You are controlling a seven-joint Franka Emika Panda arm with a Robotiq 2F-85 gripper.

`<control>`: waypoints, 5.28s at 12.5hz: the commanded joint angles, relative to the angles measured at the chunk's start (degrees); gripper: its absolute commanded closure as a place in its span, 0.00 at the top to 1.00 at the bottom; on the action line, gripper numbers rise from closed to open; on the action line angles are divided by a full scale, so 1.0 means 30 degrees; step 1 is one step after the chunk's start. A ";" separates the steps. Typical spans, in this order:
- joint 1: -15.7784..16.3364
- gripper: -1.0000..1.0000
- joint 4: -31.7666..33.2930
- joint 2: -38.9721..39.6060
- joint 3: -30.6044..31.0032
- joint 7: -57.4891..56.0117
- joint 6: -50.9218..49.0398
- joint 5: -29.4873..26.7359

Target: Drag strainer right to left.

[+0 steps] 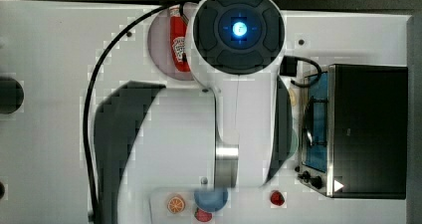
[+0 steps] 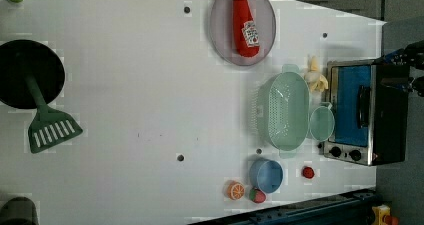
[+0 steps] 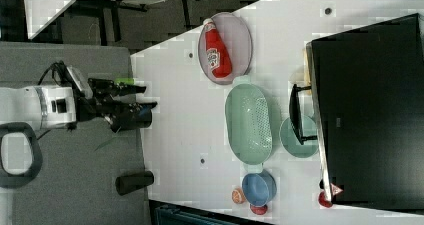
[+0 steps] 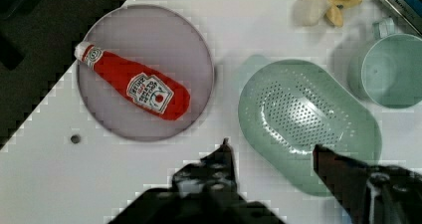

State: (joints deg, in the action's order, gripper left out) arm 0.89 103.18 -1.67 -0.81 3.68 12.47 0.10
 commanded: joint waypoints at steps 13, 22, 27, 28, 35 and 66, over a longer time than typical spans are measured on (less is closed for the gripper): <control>-0.0483 1.00 1.3496 -0.4796 -0.0687 0.5134 0.7691 0.1108; -0.0254 1.00 1.3014 0.4504 0.0492 1.2793 1.7563 0.1112; -0.0103 1.00 1.3023 0.7238 0.0593 1.3275 2.0523 0.1054; -0.0025 1.00 1.3019 0.7483 0.0631 1.3569 2.0747 0.0935; 0.1473 1.00 1.2862 0.7806 0.1172 1.6085 2.0811 0.0857; 1.0724 1.00 0.4193 1.2165 0.1456 2.3904 1.5869 -0.2266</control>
State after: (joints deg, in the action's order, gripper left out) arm 32.01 117.95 33.04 1.60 71.79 60.88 -6.61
